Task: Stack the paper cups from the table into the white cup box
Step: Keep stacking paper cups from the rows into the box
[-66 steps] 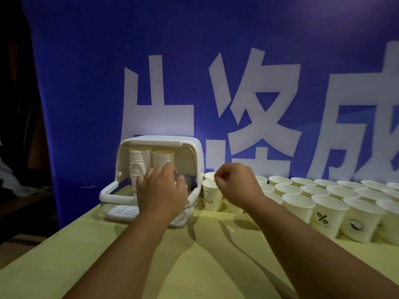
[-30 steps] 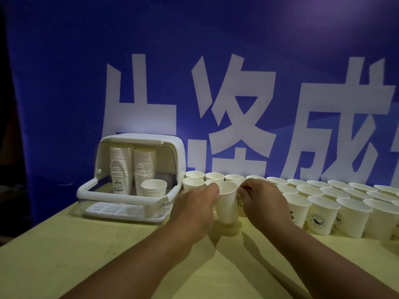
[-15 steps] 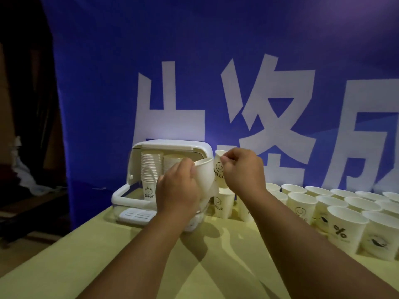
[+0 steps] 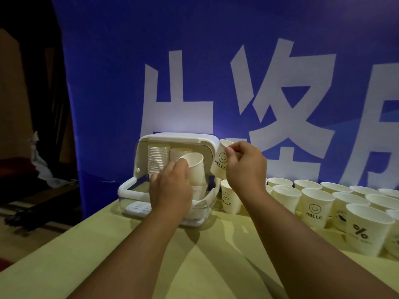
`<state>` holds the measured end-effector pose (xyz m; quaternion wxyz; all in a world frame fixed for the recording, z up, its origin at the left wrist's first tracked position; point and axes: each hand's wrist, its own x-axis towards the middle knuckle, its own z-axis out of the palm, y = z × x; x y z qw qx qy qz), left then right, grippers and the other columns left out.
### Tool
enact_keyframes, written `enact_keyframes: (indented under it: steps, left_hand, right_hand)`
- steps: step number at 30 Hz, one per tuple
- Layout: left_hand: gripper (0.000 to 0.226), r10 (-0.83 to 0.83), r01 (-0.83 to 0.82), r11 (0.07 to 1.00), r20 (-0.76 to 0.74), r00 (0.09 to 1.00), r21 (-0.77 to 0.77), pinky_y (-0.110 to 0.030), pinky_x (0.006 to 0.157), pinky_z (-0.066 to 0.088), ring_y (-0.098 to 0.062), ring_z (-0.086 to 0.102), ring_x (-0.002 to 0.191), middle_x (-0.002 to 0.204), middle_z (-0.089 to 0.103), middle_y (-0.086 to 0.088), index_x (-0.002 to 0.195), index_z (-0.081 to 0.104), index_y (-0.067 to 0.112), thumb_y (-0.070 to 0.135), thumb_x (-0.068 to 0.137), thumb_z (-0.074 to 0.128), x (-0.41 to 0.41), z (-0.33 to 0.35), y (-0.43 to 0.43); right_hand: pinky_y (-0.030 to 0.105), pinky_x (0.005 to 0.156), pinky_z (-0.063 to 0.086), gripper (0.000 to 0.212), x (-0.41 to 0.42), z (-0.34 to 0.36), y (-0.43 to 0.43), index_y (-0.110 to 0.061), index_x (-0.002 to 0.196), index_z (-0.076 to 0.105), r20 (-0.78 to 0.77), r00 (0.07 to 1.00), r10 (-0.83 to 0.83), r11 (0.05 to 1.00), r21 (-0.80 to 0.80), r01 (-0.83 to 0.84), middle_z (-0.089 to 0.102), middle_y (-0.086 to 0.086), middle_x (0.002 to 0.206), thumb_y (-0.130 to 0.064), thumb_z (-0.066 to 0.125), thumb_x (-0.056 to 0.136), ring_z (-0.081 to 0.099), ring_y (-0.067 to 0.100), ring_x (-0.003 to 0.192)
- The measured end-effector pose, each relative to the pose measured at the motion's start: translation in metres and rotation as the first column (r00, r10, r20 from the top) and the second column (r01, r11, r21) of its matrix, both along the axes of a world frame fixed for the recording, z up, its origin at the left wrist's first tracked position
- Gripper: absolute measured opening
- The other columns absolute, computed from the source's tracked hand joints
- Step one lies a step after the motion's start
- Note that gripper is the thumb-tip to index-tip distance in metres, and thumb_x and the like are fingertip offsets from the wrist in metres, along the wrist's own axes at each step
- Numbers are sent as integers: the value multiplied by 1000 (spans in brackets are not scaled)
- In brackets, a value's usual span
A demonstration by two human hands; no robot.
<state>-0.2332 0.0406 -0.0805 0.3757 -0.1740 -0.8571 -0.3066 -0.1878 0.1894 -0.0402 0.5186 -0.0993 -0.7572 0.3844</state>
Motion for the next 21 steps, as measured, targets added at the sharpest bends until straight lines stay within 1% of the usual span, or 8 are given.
enact_keyframes:
  steps: [2, 4, 7, 9, 12, 17, 19, 21]
  left_hand:
    - [16, 5, -5, 1000, 29, 1000, -29, -41, 84, 51, -21, 49, 91, 103, 54, 3, 109, 52, 23, 29, 108, 37, -1, -1, 0]
    - [14, -16, 19, 999, 63, 998, -45, -37, 83, 54, -19, 50, 96, 111, 49, 1, 113, 52, 24, 30, 108, 40, -4, -1, -1]
    - [6, -61, 69, 996, 141, 988, -53, -31, 86, 57, -16, 51, 100, 122, 40, 2, 111, 52, 27, 25, 105, 50, -7, -2, 0]
    - [4, -97, 112, 991, 181, 979, -73, -31, 86, 55, -16, 51, 101, 125, 37, 4, 107, 53, 26, 23, 105, 50, -8, -6, 1]
    - [18, -163, 185, 979, 211, 964, -85, -31, 86, 51, -12, 51, 98, 121, 45, 6, 109, 57, 24, 31, 108, 40, -10, -10, 2]
    - [8, -245, 235, 969, 161, 956, 80, -27, 66, 44, -12, 57, 89, 103, 58, 3, 106, 45, 30, 30, 108, 38, -14, -11, 1]
    - [8, -246, 213, 958, 173, 954, 190, -27, 67, 51, -15, 61, 92, 110, 61, -1, 116, 40, 31, 27, 109, 38, -15, -11, 1]
    - [22, -252, 200, 942, 175, 952, 269, -35, 74, 58, -20, 63, 97, 117, 62, -4, 127, 35, 31, 21, 108, 39, -15, -11, 1]
  right_hand:
    - [22, 67, 52, 6, -1, -1, -3, -30, 91, 62, -17, 999, 31, 999, 12, -31, 62, -12, 91, -31, 60, 97, 58, 11, 86]
    - [29, 72, 56, 6, -3, -1, -6, -30, 90, 62, -46, 998, 51, 998, 33, -50, 61, -11, 92, -30, 61, 96, 59, 14, 91]
    - [33, 77, 58, 3, -6, -1, -9, -28, 94, 62, -81, 994, 71, 997, 26, -69, 61, -9, 97, -31, 61, 96, 58, 17, 97]
    - [31, 78, 57, 3, -6, 0, -11, -30, 95, 60, -78, 995, 69, 997, 36, -66, 59, -9, 100, -29, 63, 95, 58, 18, 99]
    - [18, 77, 50, 10, -5, -1, -14, -31, 94, 59, -26, 996, 89, 994, 60, -87, 52, -10, 110, -24, 66, 94, 55, 14, 103]
    - [22, 87, 47, 12, -7, -7, -16, -30, 90, 61, 93, 984, 150, 979, 126, -161, 48, -5, 126, -20, 65, 95, 54, 13, 110]
    - [21, 88, 44, 4, -7, -9, -17, -25, 97, 66, 173, 973, 152, 974, 139, -177, 48, -4, 128, -21, 65, 95, 52, 13, 111]
    - [22, 87, 42, 8, -8, -11, -18, -21, 102, 68, 249, 955, 163, 967, 152, -205, 49, -4, 126, -23, 63, 96, 50, 12, 107]
